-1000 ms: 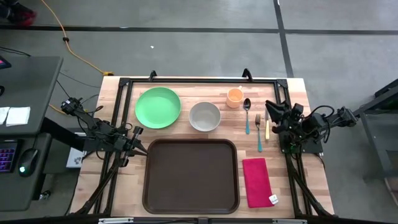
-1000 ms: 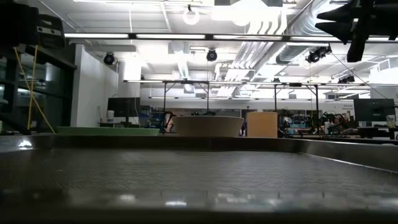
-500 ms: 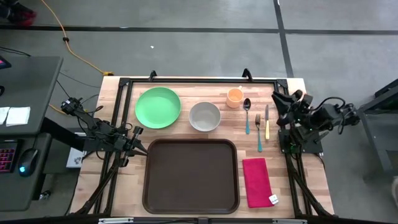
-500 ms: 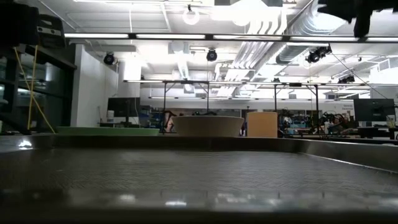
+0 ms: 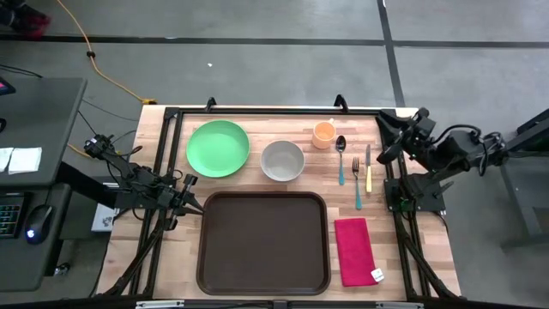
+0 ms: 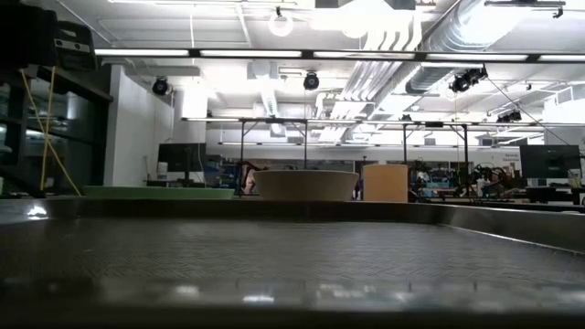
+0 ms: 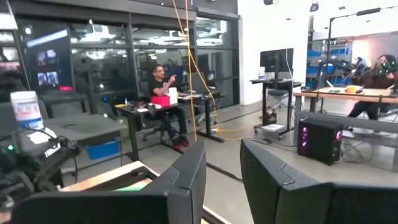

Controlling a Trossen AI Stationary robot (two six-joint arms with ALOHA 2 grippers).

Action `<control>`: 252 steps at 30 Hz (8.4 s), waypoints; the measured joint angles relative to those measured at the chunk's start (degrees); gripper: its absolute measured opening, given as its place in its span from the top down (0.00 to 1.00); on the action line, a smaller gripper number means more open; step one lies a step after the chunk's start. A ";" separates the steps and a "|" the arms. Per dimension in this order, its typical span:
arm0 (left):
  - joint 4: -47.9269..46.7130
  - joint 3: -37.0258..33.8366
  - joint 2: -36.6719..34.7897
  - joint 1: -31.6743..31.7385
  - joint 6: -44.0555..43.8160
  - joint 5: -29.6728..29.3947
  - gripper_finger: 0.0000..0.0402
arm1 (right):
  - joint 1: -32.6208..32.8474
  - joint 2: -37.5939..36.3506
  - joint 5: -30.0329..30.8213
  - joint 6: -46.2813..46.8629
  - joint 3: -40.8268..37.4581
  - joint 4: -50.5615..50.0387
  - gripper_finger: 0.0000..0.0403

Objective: Set up tray
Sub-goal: Put the light orange mug on the top left of the brown tray

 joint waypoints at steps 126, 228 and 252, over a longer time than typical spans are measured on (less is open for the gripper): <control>0.00 0.02 0.00 0.00 0.00 0.02 0.82 | -50.11 59.33 -60.71 -18.05 23.96 -51.57 0.80; 0.00 0.02 0.00 0.00 0.00 0.02 0.82 | -48.07 64.73 -55.49 -16.06 25.46 -51.98 1.00; 0.00 0.02 0.00 0.00 0.00 0.02 0.82 | -43.86 64.73 -51.26 -14.34 39.59 -64.61 1.00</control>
